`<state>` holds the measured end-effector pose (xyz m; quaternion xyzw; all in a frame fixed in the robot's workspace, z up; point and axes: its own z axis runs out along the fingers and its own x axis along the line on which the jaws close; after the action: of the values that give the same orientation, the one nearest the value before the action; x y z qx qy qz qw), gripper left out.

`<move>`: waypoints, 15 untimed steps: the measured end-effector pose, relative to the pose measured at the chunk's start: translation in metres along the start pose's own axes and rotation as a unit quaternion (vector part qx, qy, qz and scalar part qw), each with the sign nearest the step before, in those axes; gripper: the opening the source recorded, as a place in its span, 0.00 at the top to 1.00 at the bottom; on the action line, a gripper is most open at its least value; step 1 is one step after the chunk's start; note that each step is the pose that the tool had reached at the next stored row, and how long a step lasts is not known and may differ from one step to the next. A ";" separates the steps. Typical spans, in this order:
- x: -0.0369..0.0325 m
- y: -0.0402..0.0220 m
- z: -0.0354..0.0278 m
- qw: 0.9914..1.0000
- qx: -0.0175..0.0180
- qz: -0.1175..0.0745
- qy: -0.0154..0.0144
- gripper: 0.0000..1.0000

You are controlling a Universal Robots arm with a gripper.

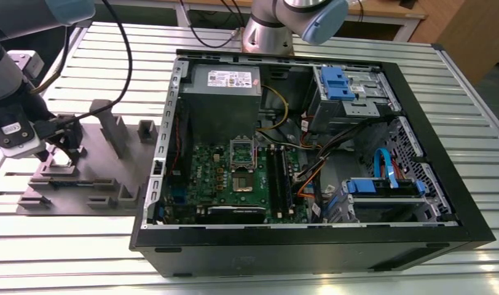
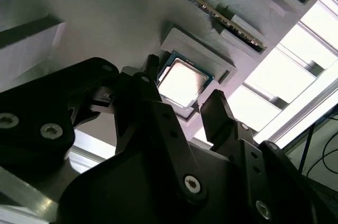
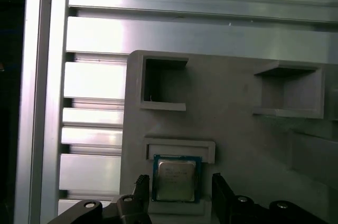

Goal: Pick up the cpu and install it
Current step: 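Pick up the cpu and move it towards the insertion slot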

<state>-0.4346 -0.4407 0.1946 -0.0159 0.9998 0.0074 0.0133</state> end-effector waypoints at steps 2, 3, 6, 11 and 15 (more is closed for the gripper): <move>0.0000 0.0001 0.0006 1.000 0.000 0.000 0.000 0.41; 0.0000 0.0003 0.0009 1.000 0.000 0.000 0.000 0.41; 0.0001 0.0008 0.0041 1.000 0.000 0.000 0.000 0.41; 0.0001 0.0035 0.0067 1.000 0.000 0.000 0.000 0.41; 0.0001 0.0037 0.0078 1.000 0.000 0.000 0.000 0.41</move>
<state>-0.4347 -0.4369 0.1869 -0.0159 0.9998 0.0073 0.0131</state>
